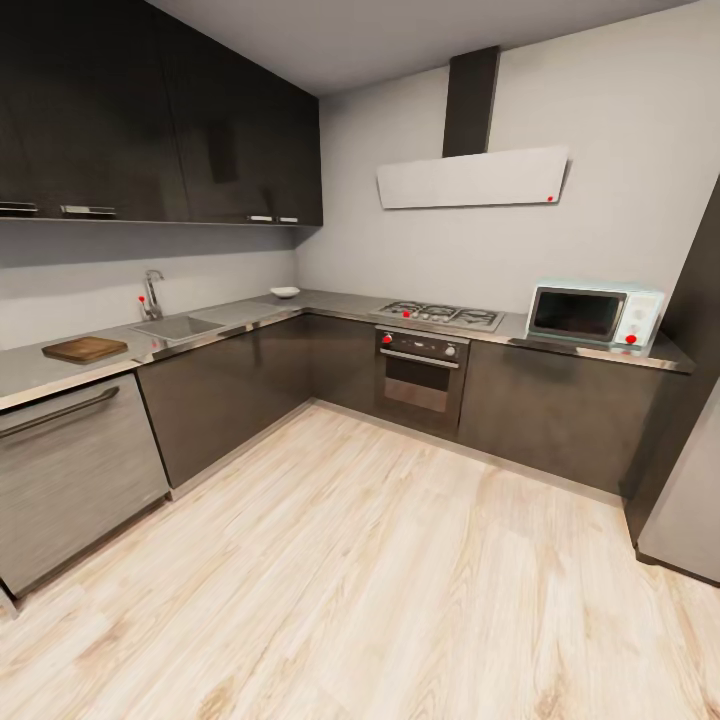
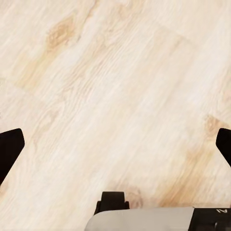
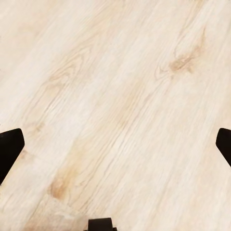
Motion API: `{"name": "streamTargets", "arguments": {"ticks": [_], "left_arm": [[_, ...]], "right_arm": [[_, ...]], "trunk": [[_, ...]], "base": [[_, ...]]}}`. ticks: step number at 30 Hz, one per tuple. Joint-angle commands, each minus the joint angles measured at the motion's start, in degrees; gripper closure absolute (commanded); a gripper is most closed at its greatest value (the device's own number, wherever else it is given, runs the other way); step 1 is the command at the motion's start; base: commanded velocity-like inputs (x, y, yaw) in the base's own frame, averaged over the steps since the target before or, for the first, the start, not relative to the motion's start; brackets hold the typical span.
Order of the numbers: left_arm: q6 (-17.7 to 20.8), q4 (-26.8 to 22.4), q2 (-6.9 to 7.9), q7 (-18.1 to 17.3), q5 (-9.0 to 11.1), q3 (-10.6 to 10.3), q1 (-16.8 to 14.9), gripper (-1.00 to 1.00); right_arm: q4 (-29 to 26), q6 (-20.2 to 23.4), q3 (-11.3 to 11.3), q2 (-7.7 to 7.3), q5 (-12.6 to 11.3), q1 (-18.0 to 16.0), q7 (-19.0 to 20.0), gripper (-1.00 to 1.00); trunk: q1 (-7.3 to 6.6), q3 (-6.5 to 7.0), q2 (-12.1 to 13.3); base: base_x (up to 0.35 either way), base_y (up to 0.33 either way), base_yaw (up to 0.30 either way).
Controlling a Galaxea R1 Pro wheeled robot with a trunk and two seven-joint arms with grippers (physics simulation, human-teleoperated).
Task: In the kitchen, take the Vidalia onion out of the sink, dice it on the chopping board with the paring knife, put the diced onion into the bowl on the countertop, then place both the paring knife and the chopping board into the sink.
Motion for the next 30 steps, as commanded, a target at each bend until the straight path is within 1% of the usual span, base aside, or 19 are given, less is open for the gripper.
{"name": "streamTargets", "arguments": {"ticks": [1,4,7,9,17,21,25,30], "left_arm": [[-0.2,-0.2,0.03,0.1,0.0,0.1,0.0,-1.0],[-0.2,-0.2,0.04,0.1,0.0,0.1,0.0,-1.0],[-0.3,0.8,0.11,0.0,0.1,0.1,0.0,-1.0],[-0.5,2.3,0.02,0.0,0.1,0.1,0.0,-1.0],[-0.6,3.2,-0.12,0.0,0.1,0.0,0.0,-1.0],[-0.6,3.4,-0.22,0.0,0.2,0.0,0.0,-1.0],[-0.6,4.9,-0.46,-0.1,0.2,0.0,0.0,-1.0],[-0.6,5.4,-0.43,-0.1,0.1,0.0,0.0,-1.0]], "right_arm": [[0.0,-0.1,0.0,-0.02,0.0,0.0,-0.2,-1.0],[0.0,-0.1,0.0,0.01,0.0,0.0,-0.2,-1.0],[0.1,-0.1,0.0,0.04,0.0,0.0,-0.2,-1.0],[0.2,-0.1,0.0,0.04,0.0,0.0,-0.2,-1.0],[0.4,-0.1,0.0,0.07,0.0,0.0,-0.2,-1.0],[0.5,-0.1,0.0,0.05,0.0,0.0,-0.2,-1.0],[0.6,-0.1,0.0,0.05,0.0,0.0,-0.3,-1.0],[0.7,-0.1,0.0,0.05,-0.1,0.0,-0.3,-1.0]], "trunk": [[0.0,-0.05,0.0],[0.0,-0.05,0.0],[0.0,-0.05,0.0],[0.0,-0.05,0.0],[0.0,-0.05,0.0],[0.0,-0.05,0.0],[0.0,-0.05,0.0],[0.0,-0.05,0.0]], "base": [[0.03,0.0,0.0],[0.056,0.0,0.02],[0.076,0.0,0.112],[0.111,0.0,0.205],[0.148,0.0,0.236],[0.268,0.0,0.245],[0.309,0.0,0.244],[0.314,0.0,0.243]]}}
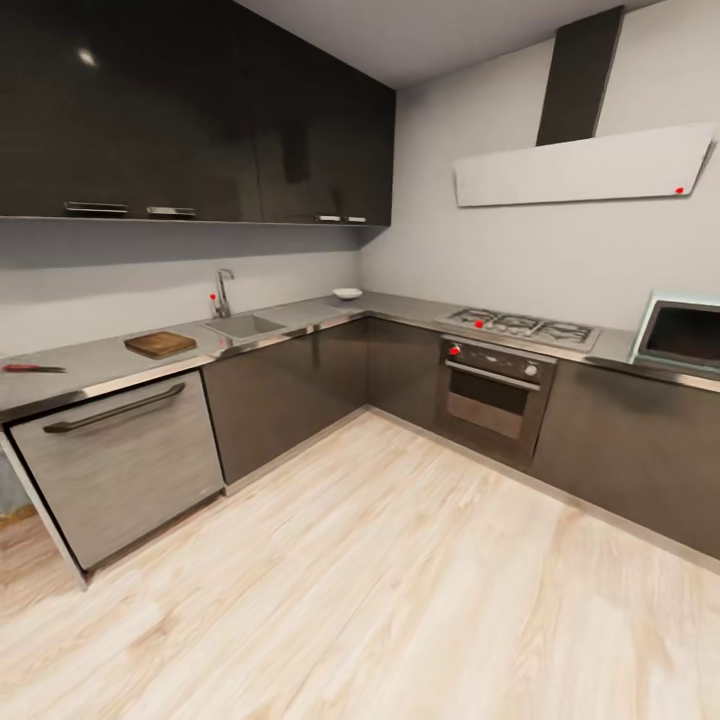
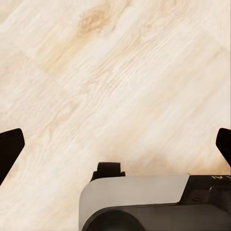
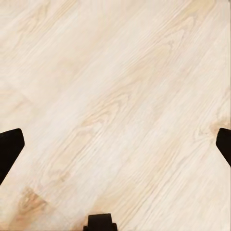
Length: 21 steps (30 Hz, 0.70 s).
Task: In the kitchen, take the Vidalia onion out of the sink, dice it on the chopping board with the paring knife, put the diced onion into the bowl on the countertop, then place both the paring knife and the chopping board into the sink.
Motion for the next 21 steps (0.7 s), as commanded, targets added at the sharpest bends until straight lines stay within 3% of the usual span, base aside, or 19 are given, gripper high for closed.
{"name": "streamTargets", "arguments": {"ticks": [1,13,21], "left_arm": [[-0.1,0.0,0.0,0.0,0.0,0.0,0.0,-1.0],[-0.1,0.1,0.0,0.1,0.0,0.0,0.0,-1.0],[-0.1,0.3,0.0,0.0,1.6,0.0,0.0,-1.0]], "right_arm": [[0.0,-0.1,0.0,0.0,0.0,0.0,-0.1,-1.0],[0.0,-0.1,0.1,0.04,0.0,0.0,-0.1,-1.0],[0.0,-0.1,0.1,0.07,0.0,0.0,-0.1,-1.0]], "trunk": [[0.03,-0.05,0.0],[0.03,-0.05,0.0],[0.03,-0.05,0.0]], "base": [[0.315,0.0,0.245],[0.315,-0.008,0.245],[0.315,-0.109,0.245]]}}
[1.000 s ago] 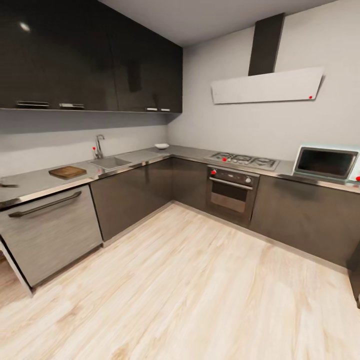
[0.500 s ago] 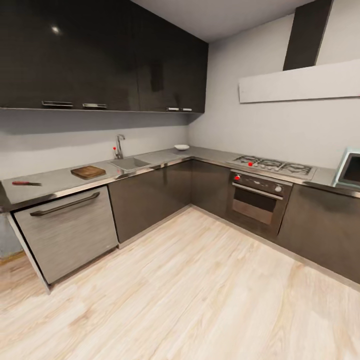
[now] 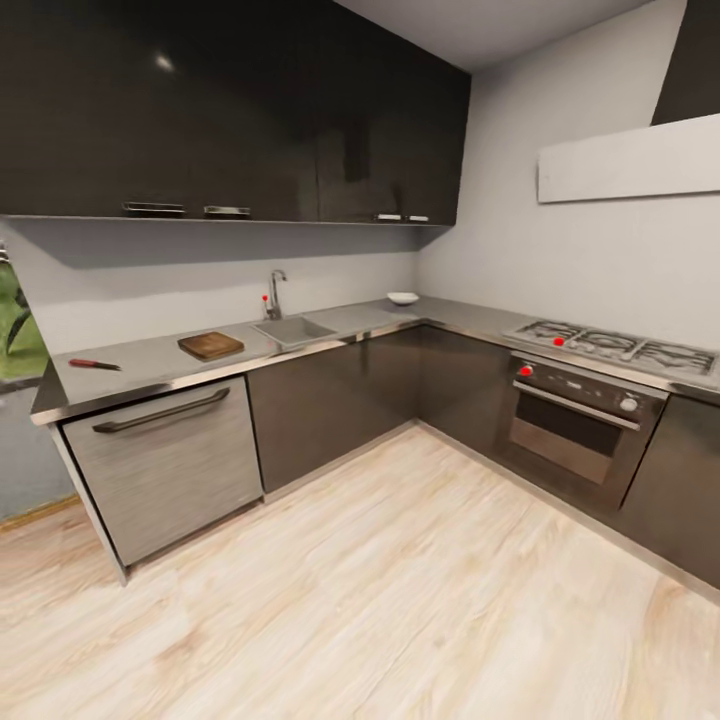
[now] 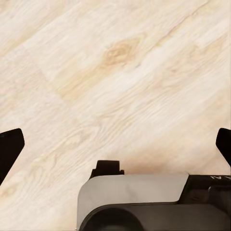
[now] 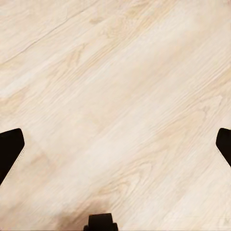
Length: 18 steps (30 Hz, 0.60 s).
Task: In the kitchen, take the Vidalia onion out of the sink, dice it on the chopping board with the paring knife, put the diced onion into the bowl on the countertop, then place both the paring knife and the chopping board into the sink.
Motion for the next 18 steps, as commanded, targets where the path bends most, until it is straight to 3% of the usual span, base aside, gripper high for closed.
{"name": "streamTargets", "arguments": {"ticks": [1,7,9,18], "left_arm": [[-0.1,0.0,-0.01,0.0,0.3,0.0,0.0,-1.0],[-0.1,0.1,-0.01,0.0,1.4,0.0,0.0,-1.0],[-0.1,0.2,-0.01,0.1,2.8,0.1,0.0,-1.0],[-0.1,0.3,-0.01,0.1,5.0,0.1,0.0,-1.0]], "right_arm": [[0.0,-0.1,0.0,0.0,0.0,0.0,-0.1,-1.0],[0.0,-0.1,0.0,0.0,0.0,0.0,-0.1,-1.0],[0.1,-0.1,0.0,0.01,0.0,0.0,-0.1,-1.0],[0.2,0.0,0.0,0.01,0.0,0.0,-0.1,-1.0]], "trunk": [[0.03,-0.05,0.0],[0.03,-0.05,0.0],[0.03,-0.05,0.0],[0.03,-0.05,0.0]], "base": [[0.314,-0.136,0.245],[0.298,-0.154,0.246],[0.205,-0.162,0.247],[0.048,-0.145,0.247]]}}
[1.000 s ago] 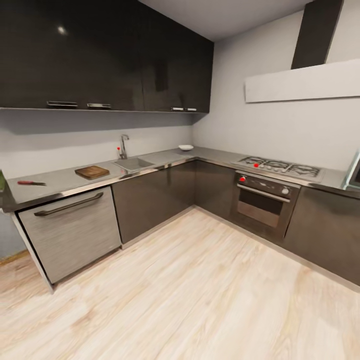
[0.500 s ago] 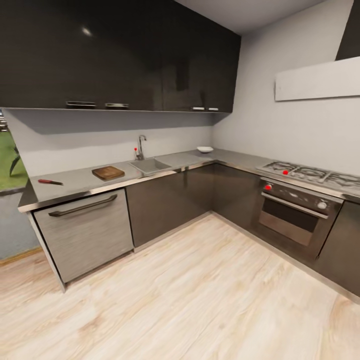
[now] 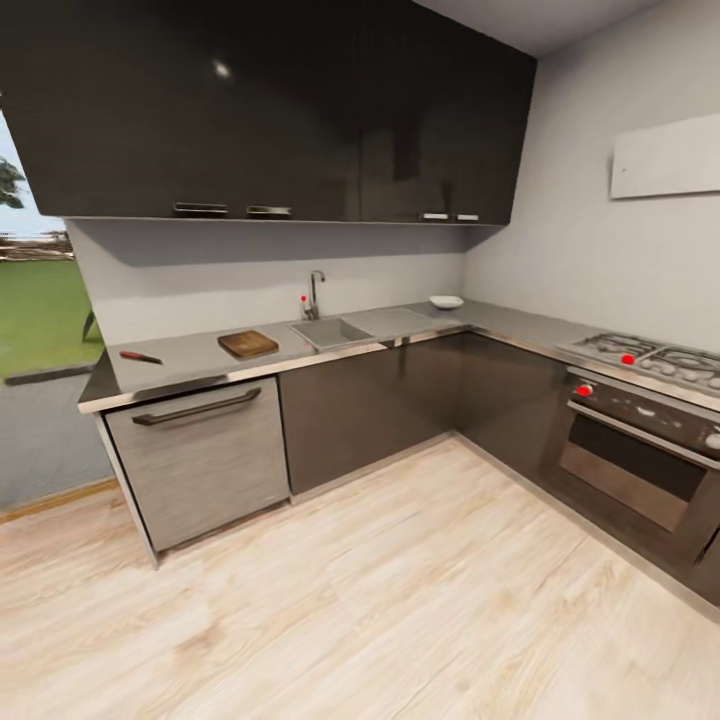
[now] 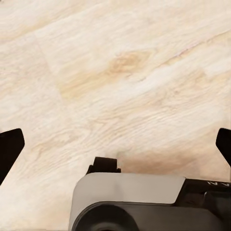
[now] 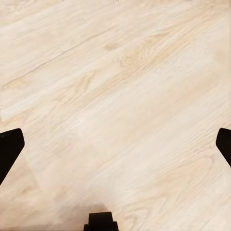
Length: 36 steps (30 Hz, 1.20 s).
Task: In the kitchen, take the Vidalia onion out of the sink, dice it on the chopping board with the paring knife, put the diced onion into the bowl on the countertop, then place both the paring knife and the chopping board into the sink.
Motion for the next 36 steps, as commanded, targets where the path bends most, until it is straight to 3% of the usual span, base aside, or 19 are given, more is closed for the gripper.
{"name": "streamTargets", "arguments": {"ticks": [1,20,36], "left_arm": [[-0.1,0.0,0.0,0.0,0.5,-0.1,0.0,-1.0],[-0.1,0.1,0.0,0.0,0.7,-0.1,0.0,-1.0],[-0.1,0.7,0.0,-0.1,0.7,-0.1,0.0,-1.0]], "right_arm": [[0.0,-0.1,0.0,0.0,0.0,0.0,-0.1,-1.0],[0.0,-0.2,0.0,0.0,0.0,0.0,-0.1,-1.0],[0.0,-0.2,0.1,-0.09,0.0,0.0,-0.3,-1.0]], "trunk": [[0.0,-0.05,0.0],[0.0,-0.05,0.0],[0.0,-0.05,0.0]], "base": [[0.004,-0.137,0.247],[0.002,-0.129,0.264],[0.16,-0.128,0.279]]}}
